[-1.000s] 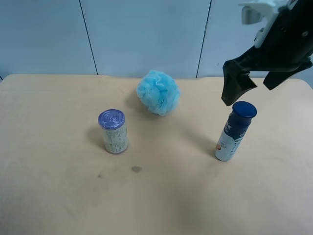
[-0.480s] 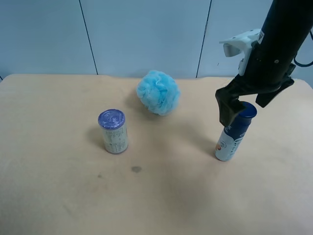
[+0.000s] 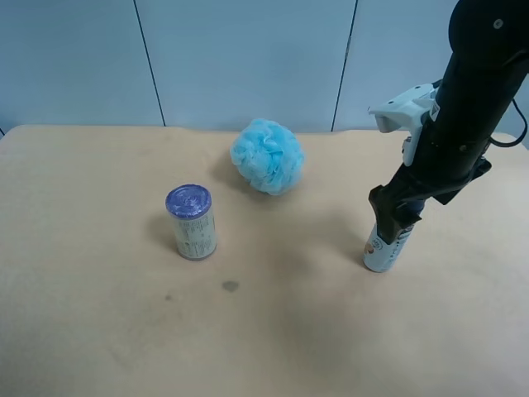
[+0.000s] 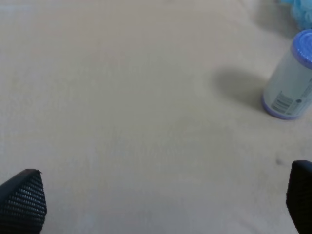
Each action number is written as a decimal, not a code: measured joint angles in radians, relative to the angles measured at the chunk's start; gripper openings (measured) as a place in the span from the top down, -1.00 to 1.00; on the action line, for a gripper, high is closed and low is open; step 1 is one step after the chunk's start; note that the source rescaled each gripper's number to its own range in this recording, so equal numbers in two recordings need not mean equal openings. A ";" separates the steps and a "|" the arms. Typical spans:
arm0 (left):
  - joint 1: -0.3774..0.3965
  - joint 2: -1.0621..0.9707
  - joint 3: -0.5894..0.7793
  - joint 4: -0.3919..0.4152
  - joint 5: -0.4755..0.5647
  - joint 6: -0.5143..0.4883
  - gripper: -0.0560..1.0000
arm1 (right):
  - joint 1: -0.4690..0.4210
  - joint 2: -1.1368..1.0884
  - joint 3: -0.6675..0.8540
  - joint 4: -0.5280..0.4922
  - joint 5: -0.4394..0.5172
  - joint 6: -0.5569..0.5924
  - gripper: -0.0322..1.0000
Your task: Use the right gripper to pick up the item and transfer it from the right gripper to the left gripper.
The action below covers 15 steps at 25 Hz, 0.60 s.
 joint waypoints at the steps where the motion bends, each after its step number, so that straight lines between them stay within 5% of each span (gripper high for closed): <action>1: 0.000 0.000 0.000 0.000 0.000 0.000 -1.00 | 0.000 0.000 0.000 0.000 -0.012 -0.004 -1.00; 6: 0.000 0.000 0.000 0.000 0.000 0.000 -1.00 | 0.000 0.000 0.000 0.000 -0.031 -0.016 -0.94; 15: 0.000 0.000 0.000 0.000 0.000 0.000 -1.00 | 0.000 0.000 0.000 0.000 -0.044 -0.017 0.05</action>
